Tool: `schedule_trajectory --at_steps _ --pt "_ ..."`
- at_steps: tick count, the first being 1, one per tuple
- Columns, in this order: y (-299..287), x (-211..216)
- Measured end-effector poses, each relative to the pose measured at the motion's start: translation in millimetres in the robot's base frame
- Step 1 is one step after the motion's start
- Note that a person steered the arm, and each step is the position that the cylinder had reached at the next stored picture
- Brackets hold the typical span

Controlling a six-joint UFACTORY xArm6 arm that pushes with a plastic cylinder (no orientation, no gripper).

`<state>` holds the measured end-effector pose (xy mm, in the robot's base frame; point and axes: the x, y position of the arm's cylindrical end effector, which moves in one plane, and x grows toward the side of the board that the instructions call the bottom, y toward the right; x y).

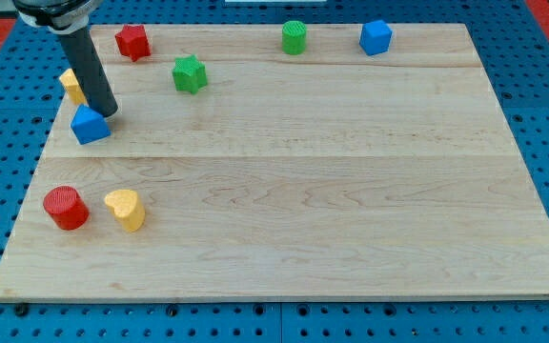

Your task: Move the blue triangle and the green star diagonal to each other

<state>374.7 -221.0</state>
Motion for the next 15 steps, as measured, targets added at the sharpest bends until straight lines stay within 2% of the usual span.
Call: schedule_trajectory --at_steps 3,7,13,14,15 --pt "0.0 -3.2" --pt "0.0 -51.9" --pt "7.8 -54.0" --pt "10.9 -48.1" --pt "45.4 34.3"
